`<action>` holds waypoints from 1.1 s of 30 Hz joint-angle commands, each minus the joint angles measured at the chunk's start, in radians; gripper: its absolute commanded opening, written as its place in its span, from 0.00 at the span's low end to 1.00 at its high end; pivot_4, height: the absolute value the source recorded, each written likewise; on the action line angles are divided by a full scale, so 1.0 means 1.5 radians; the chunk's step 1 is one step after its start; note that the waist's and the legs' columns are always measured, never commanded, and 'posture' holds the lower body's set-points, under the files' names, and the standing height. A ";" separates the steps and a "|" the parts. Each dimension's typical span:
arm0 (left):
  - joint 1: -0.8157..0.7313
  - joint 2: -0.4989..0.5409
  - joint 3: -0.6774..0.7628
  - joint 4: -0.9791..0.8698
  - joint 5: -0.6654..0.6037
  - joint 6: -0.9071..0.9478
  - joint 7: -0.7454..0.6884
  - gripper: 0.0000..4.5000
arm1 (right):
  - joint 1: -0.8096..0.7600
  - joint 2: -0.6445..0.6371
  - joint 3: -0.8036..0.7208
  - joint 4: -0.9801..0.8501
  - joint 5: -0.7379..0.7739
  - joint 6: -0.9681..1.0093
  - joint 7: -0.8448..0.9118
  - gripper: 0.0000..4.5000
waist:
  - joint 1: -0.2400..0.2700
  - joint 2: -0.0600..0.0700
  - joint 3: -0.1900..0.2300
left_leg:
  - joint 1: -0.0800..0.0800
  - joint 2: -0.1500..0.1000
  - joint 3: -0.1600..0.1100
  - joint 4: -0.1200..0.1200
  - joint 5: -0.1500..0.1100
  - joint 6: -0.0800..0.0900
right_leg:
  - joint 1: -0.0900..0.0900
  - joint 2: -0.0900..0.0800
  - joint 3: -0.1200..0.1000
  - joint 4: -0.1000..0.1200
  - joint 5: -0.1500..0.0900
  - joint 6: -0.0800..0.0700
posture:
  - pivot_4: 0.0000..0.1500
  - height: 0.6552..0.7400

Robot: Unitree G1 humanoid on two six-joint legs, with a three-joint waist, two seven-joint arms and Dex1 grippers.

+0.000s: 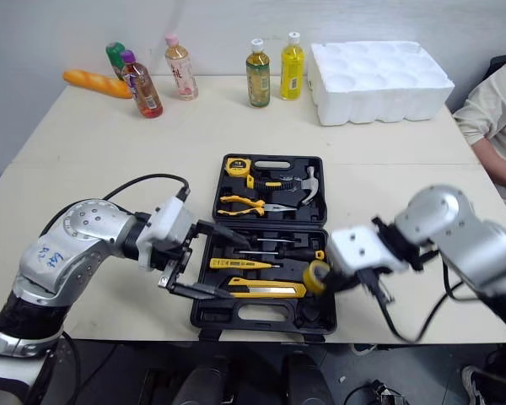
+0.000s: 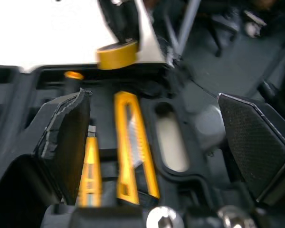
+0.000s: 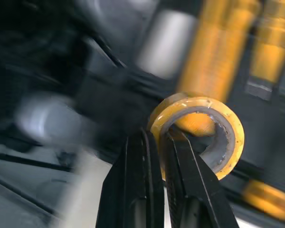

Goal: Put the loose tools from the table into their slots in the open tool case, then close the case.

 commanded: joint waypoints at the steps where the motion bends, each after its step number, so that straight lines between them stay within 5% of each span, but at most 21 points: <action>1: -0.003 0.000 -0.014 -0.018 0.004 -0.019 -0.017 1.00 | 0.045 -0.001 -0.024 -0.071 -0.019 0.027 -0.047 0.02 | -0.001 0.000 0.000 | 0.000 0.000 0.000 0.000 0.000 0.001 | 0.000 0.000 0.000 0.000 0.000 0.000 | 1.00 1.00; 5: -0.019 -0.017 -0.038 -0.011 0.022 -0.035 -0.018 1.00 | 0.088 0.005 -0.012 -0.077 -0.094 0.008 -0.085 0.02 | -0.002 0.000 0.000 | 0.000 0.000 0.000 0.000 0.000 0.001 | 0.000 0.000 0.000 0.001 0.000 0.000 | 1.00 1.00; 19: -0.025 -0.026 -0.030 -0.005 0.021 -0.034 0.001 1.00 | 0.107 0.021 -0.015 -0.077 -0.108 0.037 -0.085 0.02 | -0.004 0.000 0.000 | 0.000 0.000 0.000 0.000 0.000 0.001 | 0.000 0.000 0.000 0.001 0.000 0.000 | 1.00 1.00; 27: -0.029 -0.035 -0.032 0.013 0.026 -0.046 0.003 1.00 | 0.102 0.023 -0.131 -0.106 0.032 0.129 -0.074 0.83 | -0.003 0.000 0.000 | 0.000 0.000 0.000 0.000 0.000 0.000 | 0.000 0.000 0.000 0.000 0.000 0.000 | 1.00 1.00; 33: -0.028 -0.041 -0.031 0.024 0.024 -0.051 -0.002 1.00 | 0.182 0.083 -0.234 -0.076 0.079 0.113 -0.133 0.83 | 0.000 -0.002 -0.001 | 0.000 0.000 -0.001 0.000 0.000 0.001 | 0.000 0.000 0.000 0.000 0.000 0.000 | 1.00 1.00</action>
